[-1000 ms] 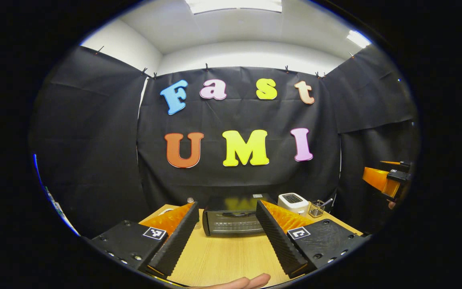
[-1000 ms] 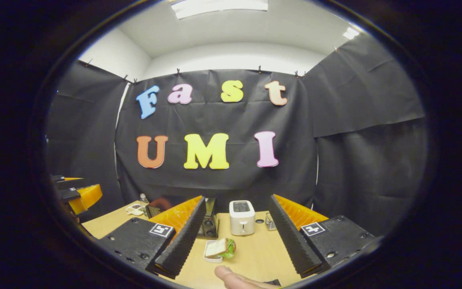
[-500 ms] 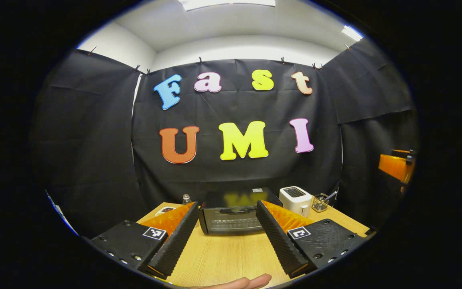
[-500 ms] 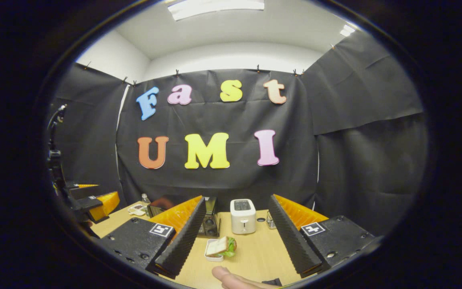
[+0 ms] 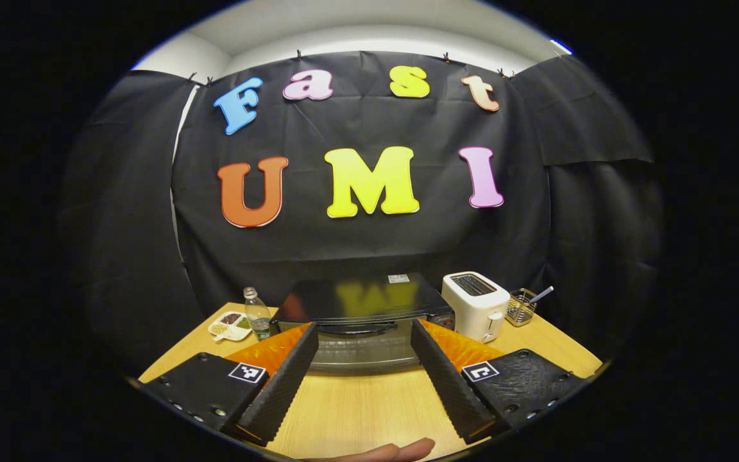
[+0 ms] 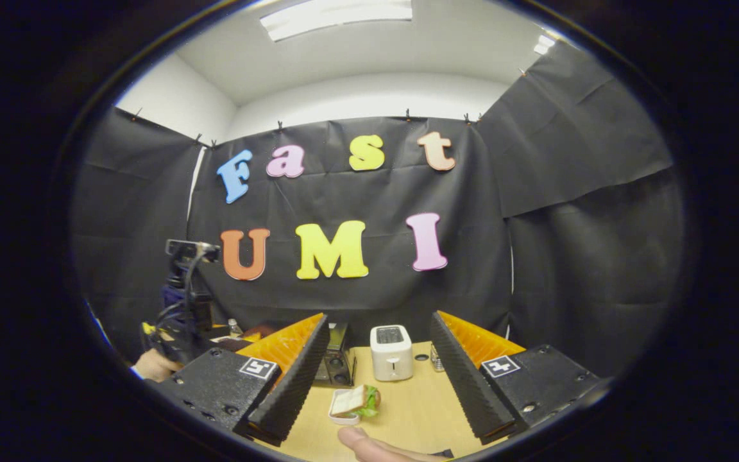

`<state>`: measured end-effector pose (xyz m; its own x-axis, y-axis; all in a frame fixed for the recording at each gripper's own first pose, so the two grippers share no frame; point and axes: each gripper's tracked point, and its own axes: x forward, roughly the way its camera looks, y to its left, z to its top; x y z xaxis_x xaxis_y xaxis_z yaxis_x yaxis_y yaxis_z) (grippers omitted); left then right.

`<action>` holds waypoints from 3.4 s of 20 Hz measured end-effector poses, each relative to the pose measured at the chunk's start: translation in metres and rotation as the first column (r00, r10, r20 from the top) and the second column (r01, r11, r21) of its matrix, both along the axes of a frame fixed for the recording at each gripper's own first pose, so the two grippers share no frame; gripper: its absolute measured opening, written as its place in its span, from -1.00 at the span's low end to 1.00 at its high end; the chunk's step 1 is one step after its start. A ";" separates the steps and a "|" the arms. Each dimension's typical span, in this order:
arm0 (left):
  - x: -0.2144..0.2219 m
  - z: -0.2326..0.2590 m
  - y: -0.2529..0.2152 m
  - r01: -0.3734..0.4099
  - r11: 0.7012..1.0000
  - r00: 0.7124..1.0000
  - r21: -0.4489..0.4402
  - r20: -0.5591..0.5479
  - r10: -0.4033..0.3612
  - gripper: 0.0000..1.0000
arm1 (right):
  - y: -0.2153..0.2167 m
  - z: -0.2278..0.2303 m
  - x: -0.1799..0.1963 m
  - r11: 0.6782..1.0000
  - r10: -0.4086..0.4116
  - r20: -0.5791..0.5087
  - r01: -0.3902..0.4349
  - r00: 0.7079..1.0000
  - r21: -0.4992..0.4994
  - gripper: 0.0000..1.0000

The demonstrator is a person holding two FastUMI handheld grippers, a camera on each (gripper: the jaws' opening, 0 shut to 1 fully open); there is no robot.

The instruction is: Open the electric oven with the left hand, put the food in, and close the electric oven.

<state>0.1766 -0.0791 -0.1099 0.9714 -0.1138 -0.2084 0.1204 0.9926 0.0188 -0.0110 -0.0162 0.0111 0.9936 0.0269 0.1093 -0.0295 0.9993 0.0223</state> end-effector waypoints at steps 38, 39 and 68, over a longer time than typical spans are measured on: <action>0.042 -0.126 0.006 -0.010 1.000 0.966 0.021 -0.257 0.015 0.98 | -0.019 -0.016 -0.032 0.999 -0.024 -0.016 0.023 1.000 -0.040 0.80; 0.036 -0.130 0.006 -0.010 1.000 0.969 0.020 -0.248 0.015 0.98 | -0.019 -0.017 -0.033 0.999 -0.023 -0.017 0.022 1.000 -0.038 0.80; -0.044 -0.246 0.014 -0.049 0.998 0.976 0.046 -0.209 0.057 0.93 | -0.027 -0.058 -0.024 0.997 -0.039 -0.112 0.030 0.993 -0.075 1.00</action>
